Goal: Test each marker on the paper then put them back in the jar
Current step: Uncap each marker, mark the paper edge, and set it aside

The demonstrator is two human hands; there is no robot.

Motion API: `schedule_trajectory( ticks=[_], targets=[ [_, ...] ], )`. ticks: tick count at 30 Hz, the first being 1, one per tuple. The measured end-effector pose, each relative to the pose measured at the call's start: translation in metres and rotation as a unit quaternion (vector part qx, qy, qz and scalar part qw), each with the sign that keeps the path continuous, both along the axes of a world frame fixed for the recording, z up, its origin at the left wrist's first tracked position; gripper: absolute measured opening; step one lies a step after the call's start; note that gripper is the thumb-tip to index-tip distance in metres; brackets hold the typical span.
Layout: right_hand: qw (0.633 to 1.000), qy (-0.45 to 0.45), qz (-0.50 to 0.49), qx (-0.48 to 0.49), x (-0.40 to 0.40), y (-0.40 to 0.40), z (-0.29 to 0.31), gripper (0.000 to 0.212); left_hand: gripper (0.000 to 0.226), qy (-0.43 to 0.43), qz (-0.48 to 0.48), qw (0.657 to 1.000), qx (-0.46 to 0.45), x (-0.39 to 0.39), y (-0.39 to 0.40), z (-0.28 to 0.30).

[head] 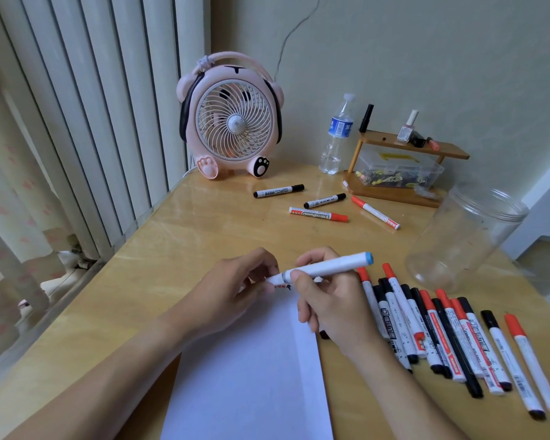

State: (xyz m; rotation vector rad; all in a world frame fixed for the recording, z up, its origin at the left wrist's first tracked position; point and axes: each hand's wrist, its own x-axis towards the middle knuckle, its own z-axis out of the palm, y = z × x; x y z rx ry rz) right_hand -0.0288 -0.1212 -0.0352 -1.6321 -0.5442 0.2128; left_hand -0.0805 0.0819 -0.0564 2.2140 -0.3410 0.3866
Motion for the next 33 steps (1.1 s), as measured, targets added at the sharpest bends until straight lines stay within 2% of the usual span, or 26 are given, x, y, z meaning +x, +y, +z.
schedule_trajectory(
  ticks=[9, 15, 20, 26, 30, 33],
  targets=[
    [0.998, 0.034, 0.006, 0.05, 0.002, -0.003, 0.002, 0.019, 0.011, 0.048, 0.008, 0.981, -0.187, 0.002, -0.006, -0.003],
    [0.999, 0.01, 0.027, 0.046, -0.003, -0.002, 0.004, 0.017, 0.017, 0.044, 0.009, 0.971, -0.233, -0.005, -0.01, -0.006],
    [0.997, -0.022, 0.06, 0.038, -0.01, -0.002, 0.006, 0.017, 0.011, 0.046, -0.04, 0.957, -0.282, -0.013, -0.013, -0.005],
    [0.999, -0.039, 0.006, 0.026, -0.021, -0.002, 0.007, 0.019, 0.005, 0.032, -0.032, 0.959, -0.28, -0.016, -0.021, -0.004],
    [0.998, -0.047, -0.016, -0.037, -0.018, -0.01, 0.022, 0.016, 0.008, 0.005, -0.003, 0.983, -0.182, -0.016, -0.022, 0.007],
    [0.997, -0.024, -0.066, 0.013, -0.023, -0.031, 0.053, 0.021, 0.005, -0.032, 0.01, 0.989, -0.141, -0.019, -0.028, 0.017]
  ],
)
